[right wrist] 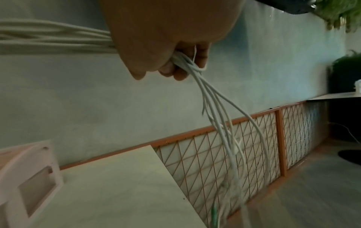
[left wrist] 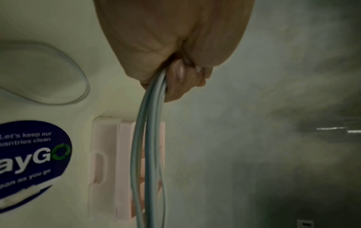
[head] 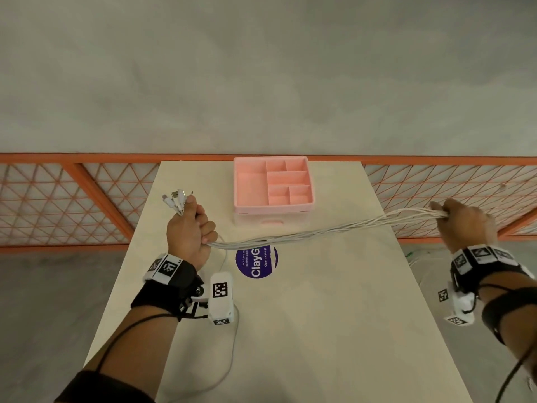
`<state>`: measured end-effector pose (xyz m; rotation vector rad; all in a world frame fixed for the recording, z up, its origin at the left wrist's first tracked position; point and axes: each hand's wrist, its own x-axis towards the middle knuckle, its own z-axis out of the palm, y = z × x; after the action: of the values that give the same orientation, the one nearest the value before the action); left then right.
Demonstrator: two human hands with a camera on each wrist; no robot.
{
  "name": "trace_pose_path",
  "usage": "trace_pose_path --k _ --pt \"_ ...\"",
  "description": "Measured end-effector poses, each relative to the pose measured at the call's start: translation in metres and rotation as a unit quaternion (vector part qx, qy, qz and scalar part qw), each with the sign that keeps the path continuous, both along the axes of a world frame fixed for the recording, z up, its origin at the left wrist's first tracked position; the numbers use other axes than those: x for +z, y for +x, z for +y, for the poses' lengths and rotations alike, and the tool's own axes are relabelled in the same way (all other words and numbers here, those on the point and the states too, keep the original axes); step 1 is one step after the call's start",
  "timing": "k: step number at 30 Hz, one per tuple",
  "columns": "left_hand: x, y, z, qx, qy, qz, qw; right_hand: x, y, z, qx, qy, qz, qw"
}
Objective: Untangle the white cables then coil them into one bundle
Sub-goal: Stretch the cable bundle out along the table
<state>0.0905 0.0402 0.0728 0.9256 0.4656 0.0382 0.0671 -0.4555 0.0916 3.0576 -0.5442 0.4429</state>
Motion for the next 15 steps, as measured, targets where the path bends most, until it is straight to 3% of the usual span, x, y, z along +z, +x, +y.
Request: trace_pose_path --k 3,8,11,15 --pt "-0.007 -0.004 0.001 -0.024 0.006 0.023 0.999 -0.034 -0.006 0.002 -0.023 0.071 0.045 0.996" --pt "-0.017 -0.012 0.014 -0.066 0.036 0.069 0.995 -0.115 -0.027 0.023 -0.103 0.176 0.205 0.957" --pt "-0.021 -0.016 0.026 -0.097 0.075 0.099 0.987 -0.143 -0.034 0.034 -0.094 0.144 0.319 0.932" --pt "-0.025 -0.024 0.041 -0.107 0.105 0.122 0.981 -0.132 -0.034 0.064 -0.032 0.050 0.472 0.879"
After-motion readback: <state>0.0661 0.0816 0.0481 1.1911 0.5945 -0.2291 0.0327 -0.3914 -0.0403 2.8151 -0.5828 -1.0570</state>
